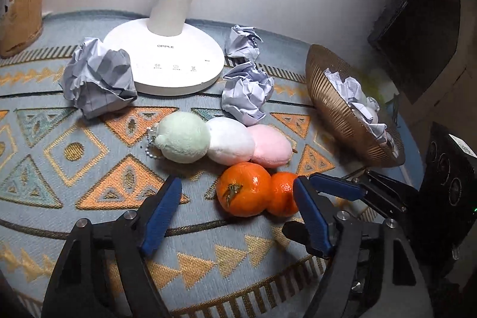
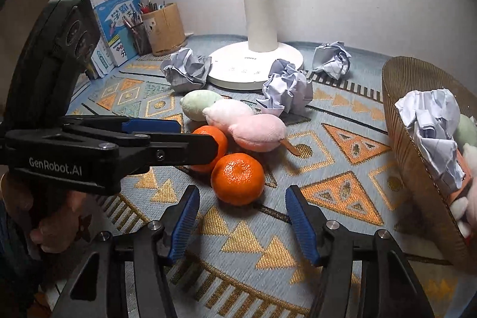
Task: Organize objects
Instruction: 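Grasp an orange with the left gripper while the right gripper grasps the other orange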
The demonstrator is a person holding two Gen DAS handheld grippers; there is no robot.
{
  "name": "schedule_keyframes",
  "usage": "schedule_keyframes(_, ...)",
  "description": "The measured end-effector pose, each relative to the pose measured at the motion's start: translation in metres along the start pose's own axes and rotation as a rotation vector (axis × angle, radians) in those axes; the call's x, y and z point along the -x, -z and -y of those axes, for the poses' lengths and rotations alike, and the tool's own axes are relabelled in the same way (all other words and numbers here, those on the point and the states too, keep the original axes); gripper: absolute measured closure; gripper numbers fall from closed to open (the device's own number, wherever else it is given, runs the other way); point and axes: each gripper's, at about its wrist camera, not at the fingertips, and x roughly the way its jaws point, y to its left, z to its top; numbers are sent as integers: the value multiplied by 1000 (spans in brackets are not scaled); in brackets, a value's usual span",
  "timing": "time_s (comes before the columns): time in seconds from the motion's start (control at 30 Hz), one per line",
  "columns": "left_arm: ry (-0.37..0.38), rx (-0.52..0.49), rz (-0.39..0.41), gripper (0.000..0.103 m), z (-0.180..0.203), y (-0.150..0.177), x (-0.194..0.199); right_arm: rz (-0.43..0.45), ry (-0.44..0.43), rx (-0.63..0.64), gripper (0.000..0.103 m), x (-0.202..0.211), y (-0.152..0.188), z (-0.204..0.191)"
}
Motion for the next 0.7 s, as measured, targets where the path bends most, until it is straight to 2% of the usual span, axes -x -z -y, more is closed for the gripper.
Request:
schedule_keyframes(0.07, 2, 10, 4, 30, -2, 0, -7, 1, 1, 21, 46, -6, -4, -2)
schedule_keyframes(0.17, 10, 37, 12, 30, 2, -2, -10, -28, 1, 39, 63, -19, -7, -5)
schedule_keyframes(0.2, 15, 33, 10, 36, 5, 0, -13, -29, 15, 44, 64, -20, -7, -7)
schedule_keyframes(0.27, -11, 1, 23, 41, 12, 1, -12, -20, 33, 48, 65, -19, -6, -9)
schedule_keyframes(0.3, 19, -1, 23, 53, 13, 1, -11, -17, 35, 45, 65, -18, -5, -8)
schedule_keyframes(0.37, 24, 9, 32, 54, 12, 1, -9, -17, 43, 51, 65, -17, -4, -10)
schedule_keyframes(0.4, 13, 8, 38, 63, 12, 2, -8, -17, 59, 52, 65, -15, -2, -11)
schedule_keyframes(0.43, -1, 13, 33, 67, 12, 3, -7, -11, 72, 43, 65, -11, 0, -11)
schedule_keyframes(0.53, 12, 36, 28, 67, 11, 12, 1, 4, 73, -27, 65, 16, 23, -7)
schedule_keyframes(0.6, 12, 4, 48, 67, 18, 24, 13, 37, 126, -49, 65, 44, 48, -6)
schedule_keyframes(0.7, 25, -46, 77, 67, 28, 48, 26, 52, 279, -59, 65, 74, 87, -8)
